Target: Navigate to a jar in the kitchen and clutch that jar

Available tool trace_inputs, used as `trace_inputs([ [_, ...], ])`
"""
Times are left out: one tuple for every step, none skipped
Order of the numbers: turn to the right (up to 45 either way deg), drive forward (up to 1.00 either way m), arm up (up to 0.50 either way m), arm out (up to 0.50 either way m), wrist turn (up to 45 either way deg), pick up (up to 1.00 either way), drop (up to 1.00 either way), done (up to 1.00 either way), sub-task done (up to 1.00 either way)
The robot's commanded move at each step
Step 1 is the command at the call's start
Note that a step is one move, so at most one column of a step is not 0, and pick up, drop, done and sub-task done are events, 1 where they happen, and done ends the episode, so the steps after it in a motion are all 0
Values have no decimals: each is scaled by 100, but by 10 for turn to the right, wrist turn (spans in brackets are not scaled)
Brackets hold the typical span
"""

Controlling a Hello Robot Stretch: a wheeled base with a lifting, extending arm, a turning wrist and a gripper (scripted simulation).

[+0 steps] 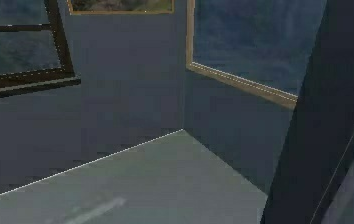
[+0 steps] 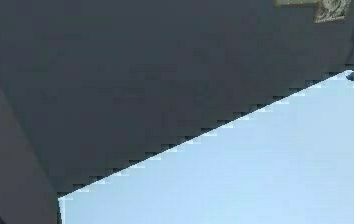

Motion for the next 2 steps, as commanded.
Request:
trace_inputs([
  [-300,0,0,0,0,0,0,0,0],
  [-30,0,0,0,0,0,0,0,0],
])
